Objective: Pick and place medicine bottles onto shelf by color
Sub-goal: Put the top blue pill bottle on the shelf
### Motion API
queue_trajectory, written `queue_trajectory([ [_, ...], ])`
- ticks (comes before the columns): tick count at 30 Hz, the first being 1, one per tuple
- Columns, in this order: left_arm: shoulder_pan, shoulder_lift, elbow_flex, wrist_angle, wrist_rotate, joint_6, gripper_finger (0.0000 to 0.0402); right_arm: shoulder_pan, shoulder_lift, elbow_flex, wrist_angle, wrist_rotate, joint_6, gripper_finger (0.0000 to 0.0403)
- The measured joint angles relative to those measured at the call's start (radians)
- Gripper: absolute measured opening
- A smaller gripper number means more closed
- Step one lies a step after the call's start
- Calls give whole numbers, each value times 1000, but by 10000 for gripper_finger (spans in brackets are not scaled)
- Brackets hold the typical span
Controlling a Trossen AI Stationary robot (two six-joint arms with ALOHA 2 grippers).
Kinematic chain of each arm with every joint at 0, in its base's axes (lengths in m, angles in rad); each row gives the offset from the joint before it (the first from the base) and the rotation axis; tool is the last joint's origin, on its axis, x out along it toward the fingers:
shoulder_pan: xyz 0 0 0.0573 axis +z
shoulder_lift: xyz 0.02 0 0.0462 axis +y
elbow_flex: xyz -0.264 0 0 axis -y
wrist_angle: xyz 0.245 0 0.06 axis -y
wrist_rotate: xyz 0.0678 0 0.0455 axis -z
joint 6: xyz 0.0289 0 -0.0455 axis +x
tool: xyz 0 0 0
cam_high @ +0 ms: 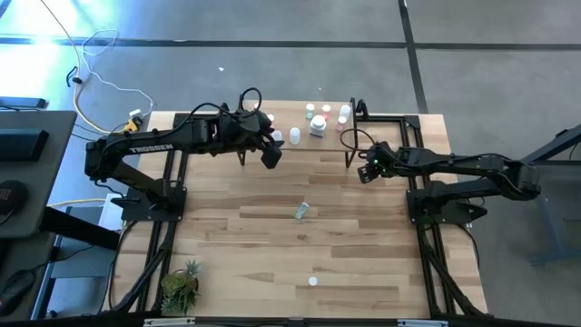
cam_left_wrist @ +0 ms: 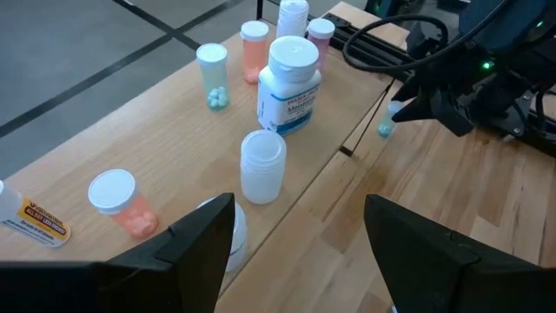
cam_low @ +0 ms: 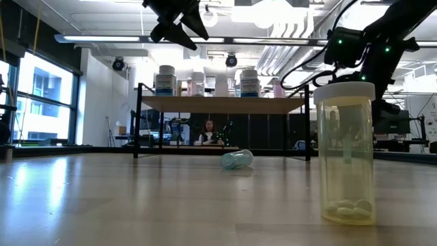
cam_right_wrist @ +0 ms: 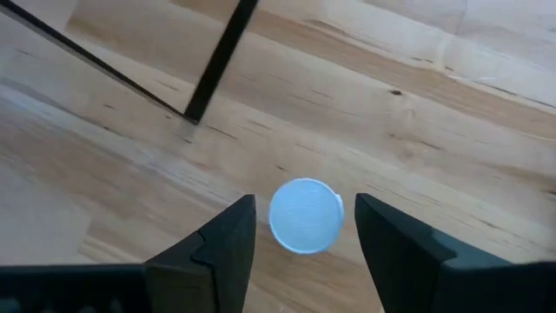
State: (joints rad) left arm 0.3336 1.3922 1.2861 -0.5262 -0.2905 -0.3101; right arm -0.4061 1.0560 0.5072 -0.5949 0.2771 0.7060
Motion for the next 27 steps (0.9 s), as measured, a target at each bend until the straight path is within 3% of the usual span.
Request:
queue_trajectory([
  [11, 0, 0, 0, 0, 0, 34, 248, 0, -1, 0, 13, 0, 25, 87],
  [19, 0, 1, 0, 0, 0, 34, 248, 0, -1, 24, -14, -96, 58, 92],
  [27, 0, 1, 0, -4, 0, 60, 248, 34, -4, 113, -201, -132, 108, 94],
])
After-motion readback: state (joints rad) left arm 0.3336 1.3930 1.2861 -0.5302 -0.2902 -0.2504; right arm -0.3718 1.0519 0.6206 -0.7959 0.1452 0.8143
